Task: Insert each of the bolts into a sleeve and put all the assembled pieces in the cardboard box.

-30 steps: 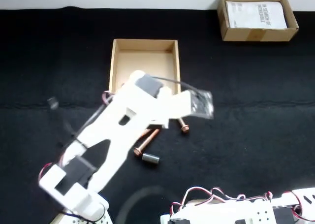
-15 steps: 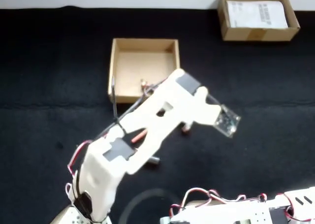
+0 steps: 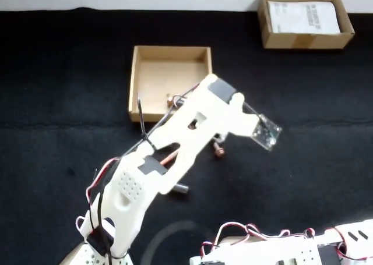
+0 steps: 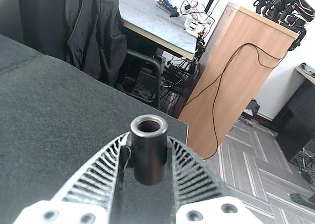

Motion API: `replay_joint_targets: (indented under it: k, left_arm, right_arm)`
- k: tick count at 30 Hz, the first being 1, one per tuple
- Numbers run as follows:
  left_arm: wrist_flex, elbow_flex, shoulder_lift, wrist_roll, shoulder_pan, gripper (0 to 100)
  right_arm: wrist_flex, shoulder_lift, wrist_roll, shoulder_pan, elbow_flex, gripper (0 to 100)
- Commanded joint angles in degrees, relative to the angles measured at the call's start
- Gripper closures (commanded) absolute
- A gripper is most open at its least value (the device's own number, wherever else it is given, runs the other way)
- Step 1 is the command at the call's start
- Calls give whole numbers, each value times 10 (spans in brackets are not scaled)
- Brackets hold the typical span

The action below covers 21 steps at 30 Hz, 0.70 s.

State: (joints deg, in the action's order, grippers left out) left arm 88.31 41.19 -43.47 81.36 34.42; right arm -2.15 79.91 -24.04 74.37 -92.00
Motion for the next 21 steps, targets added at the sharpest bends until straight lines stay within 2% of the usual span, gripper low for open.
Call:
replay_joint_targets:
  k: [1,10,21]
  left_arm:
    - [2,22,2,78,-20,867]
    - [-4,25,-30,82,-12,867]
    - [5,144,-120,81,18,867]
  right_arm:
    - [-12,13,-7,-3,7,987]
    - [-10,15,-8,-14,4,986]
    - [10,15,-40,-13,4,986]
